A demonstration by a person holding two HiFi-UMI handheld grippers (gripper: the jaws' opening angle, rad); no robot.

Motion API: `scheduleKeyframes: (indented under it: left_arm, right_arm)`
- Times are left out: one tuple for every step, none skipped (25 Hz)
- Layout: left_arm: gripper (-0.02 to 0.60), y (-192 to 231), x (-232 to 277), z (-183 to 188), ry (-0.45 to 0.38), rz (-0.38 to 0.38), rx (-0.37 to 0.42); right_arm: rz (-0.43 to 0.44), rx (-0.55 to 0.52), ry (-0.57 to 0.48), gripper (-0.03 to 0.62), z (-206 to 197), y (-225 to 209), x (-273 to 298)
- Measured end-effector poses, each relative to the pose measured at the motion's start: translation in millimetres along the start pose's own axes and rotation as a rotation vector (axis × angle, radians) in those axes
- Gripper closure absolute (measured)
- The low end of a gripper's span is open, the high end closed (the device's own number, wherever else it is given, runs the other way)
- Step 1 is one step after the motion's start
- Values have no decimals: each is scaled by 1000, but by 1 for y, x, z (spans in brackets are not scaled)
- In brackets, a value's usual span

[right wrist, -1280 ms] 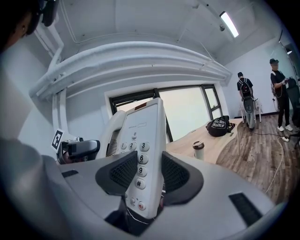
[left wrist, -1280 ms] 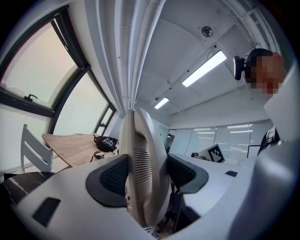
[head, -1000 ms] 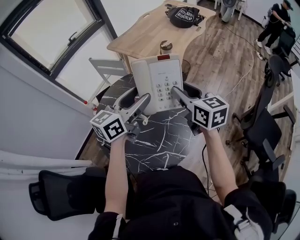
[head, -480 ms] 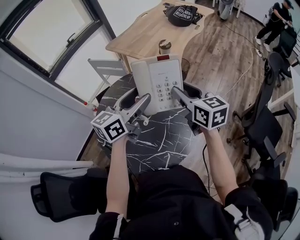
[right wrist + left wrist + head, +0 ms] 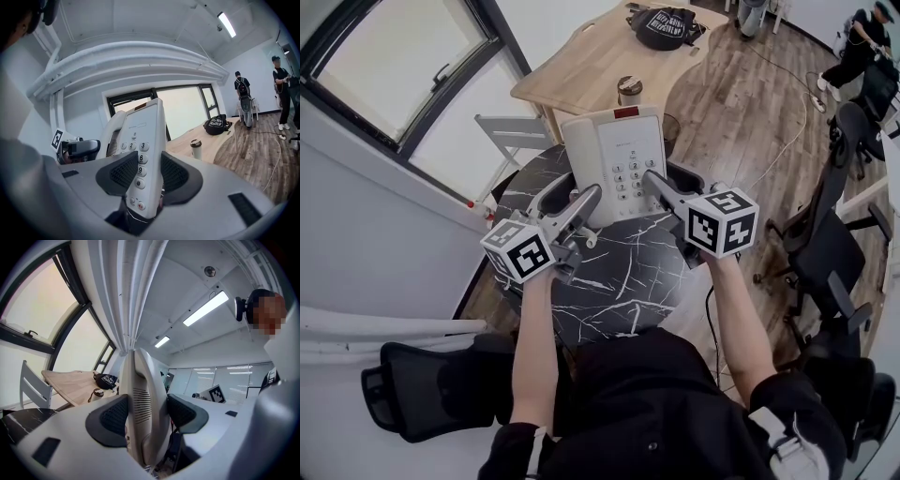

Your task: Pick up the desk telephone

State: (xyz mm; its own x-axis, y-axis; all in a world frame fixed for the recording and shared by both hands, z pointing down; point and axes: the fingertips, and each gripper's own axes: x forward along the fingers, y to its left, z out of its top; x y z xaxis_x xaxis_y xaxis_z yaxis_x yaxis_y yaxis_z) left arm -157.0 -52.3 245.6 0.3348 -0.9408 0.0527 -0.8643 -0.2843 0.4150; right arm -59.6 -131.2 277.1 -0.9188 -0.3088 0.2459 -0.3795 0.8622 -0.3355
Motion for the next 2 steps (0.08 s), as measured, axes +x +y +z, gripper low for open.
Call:
scheduleKeyframes:
  left_arm:
    - [299,0,0,0,1,-1,1]
    - [299,0,1,0,2,-1,2]
  right_arm:
    - [0,0,-1,422,0,0,0]
    - [-1,0,-1,422,0,0,0]
